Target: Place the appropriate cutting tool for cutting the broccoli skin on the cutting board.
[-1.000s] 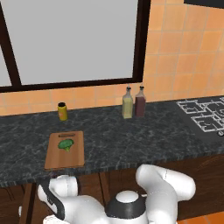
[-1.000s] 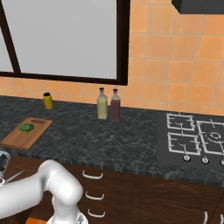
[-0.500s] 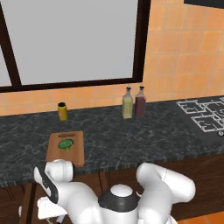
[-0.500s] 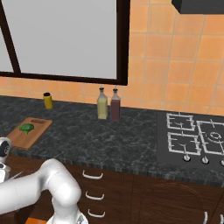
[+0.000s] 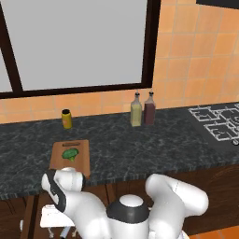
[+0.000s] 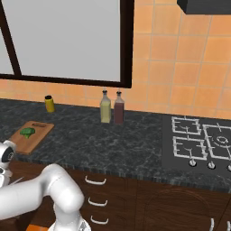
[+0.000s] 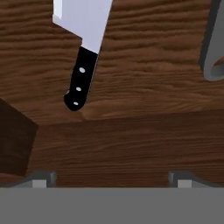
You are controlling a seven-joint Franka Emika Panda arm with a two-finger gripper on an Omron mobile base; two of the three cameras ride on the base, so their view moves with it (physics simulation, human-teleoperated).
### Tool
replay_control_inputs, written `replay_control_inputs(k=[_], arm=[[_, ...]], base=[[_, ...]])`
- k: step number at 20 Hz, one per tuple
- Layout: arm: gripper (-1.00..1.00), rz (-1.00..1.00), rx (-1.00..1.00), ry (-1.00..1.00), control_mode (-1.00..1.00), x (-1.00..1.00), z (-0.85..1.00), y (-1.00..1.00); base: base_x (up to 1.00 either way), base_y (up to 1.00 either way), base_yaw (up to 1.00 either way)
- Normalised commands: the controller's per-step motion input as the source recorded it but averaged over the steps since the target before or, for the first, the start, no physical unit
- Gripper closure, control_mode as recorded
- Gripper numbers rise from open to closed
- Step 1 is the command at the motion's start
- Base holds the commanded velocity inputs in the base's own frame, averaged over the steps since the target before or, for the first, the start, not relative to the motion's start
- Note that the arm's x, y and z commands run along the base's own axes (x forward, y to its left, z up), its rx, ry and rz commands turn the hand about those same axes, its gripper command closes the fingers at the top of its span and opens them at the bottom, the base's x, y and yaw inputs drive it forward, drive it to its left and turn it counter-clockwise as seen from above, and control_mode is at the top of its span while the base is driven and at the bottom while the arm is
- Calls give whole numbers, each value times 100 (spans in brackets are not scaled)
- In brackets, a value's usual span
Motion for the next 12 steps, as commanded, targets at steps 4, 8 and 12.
replay_control_inputs(k=[4,8,12], arm=[[-100,-22,-12,-14,-100,6,-10,3],[-100,-11,-17,-16,-100,7,-10,8],[-100,-2,-13,-8,-100,19,-8,21]], base=[[0,0,0],[0,0,0],[0,0,0]])
